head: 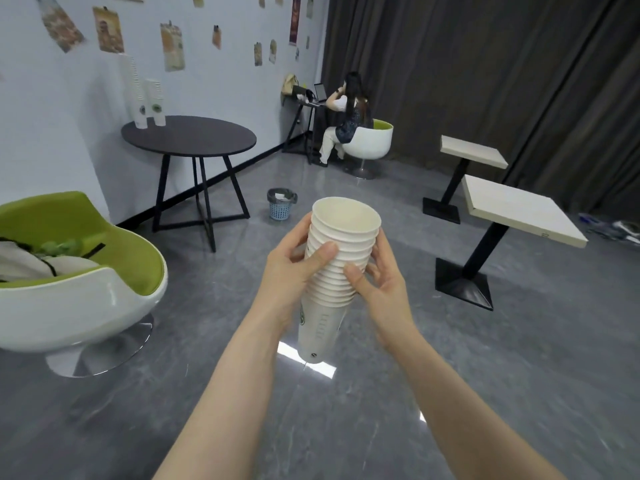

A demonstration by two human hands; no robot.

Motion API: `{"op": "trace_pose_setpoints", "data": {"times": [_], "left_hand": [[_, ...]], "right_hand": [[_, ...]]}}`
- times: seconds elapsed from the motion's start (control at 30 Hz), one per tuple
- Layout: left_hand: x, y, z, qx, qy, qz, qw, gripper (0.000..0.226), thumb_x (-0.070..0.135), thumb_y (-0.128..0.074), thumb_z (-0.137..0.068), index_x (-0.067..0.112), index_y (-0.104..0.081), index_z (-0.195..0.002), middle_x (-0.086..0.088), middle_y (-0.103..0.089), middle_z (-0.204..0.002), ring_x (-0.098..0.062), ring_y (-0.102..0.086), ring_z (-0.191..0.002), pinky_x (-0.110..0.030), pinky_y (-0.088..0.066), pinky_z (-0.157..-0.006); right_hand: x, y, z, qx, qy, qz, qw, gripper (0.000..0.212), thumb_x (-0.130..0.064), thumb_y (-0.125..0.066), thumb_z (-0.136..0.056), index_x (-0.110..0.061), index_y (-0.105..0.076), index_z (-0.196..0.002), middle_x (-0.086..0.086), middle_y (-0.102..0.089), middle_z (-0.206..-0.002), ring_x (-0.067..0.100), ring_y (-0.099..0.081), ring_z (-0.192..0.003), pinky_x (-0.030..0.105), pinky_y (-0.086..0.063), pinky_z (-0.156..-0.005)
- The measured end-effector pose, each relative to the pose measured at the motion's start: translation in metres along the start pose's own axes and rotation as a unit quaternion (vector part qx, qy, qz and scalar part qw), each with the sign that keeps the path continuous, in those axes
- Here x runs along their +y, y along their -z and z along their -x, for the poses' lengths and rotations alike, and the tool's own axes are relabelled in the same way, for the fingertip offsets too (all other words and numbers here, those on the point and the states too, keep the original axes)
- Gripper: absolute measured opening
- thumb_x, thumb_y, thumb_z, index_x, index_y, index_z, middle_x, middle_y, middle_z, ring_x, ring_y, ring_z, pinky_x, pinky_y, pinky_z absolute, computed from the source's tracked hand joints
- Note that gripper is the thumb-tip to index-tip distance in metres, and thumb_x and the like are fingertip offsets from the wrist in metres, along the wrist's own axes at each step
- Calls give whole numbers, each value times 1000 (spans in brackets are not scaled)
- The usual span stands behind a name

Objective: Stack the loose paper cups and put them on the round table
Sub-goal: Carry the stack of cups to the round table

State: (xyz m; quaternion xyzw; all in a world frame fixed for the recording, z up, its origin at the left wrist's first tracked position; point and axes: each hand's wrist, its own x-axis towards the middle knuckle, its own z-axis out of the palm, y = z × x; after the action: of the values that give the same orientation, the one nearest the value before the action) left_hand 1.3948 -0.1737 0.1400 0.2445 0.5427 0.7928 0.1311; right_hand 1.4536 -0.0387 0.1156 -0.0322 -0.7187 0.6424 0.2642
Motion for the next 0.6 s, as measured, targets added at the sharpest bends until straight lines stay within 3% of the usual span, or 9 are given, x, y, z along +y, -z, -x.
{"op": "trace_pose_setpoints", "data": {"times": [0.1,0.33,0.6], "left_hand": [[-12,7,-48,5,5,-1,1000,47,15,-69,-85,34,-58,-127,4,-70,-115,-10,-67,-103,-17,-54,-75],[-50,26,-170,37,15,-9,999,55,12,-69,-85,27,-54,-135,2,-67,-122,-15,-63,-112,-28,-53,-91],[-90,42,-318,109,4,-20,994,54,16,-71,-84,32,-55,-133,6,-66,-123,-14,-62,-113,-37,-49,-99]], "right_hand": [[18,2,-48,-4,1,15,1000,78,-30,-71,-78,-43,-33,-144,-18,-50,-140,6,-50,-126,35,-44,-103],[72,1,-166,-24,-6,-10,1000,77,-29,-69,-79,-42,-31,-145,-15,-48,-142,11,-49,-128,48,-42,-106],[131,9,-329,-85,9,-14,996,73,-21,-69,-85,-36,-32,-147,-14,-47,-143,9,-49,-128,45,-42,-107]]}}
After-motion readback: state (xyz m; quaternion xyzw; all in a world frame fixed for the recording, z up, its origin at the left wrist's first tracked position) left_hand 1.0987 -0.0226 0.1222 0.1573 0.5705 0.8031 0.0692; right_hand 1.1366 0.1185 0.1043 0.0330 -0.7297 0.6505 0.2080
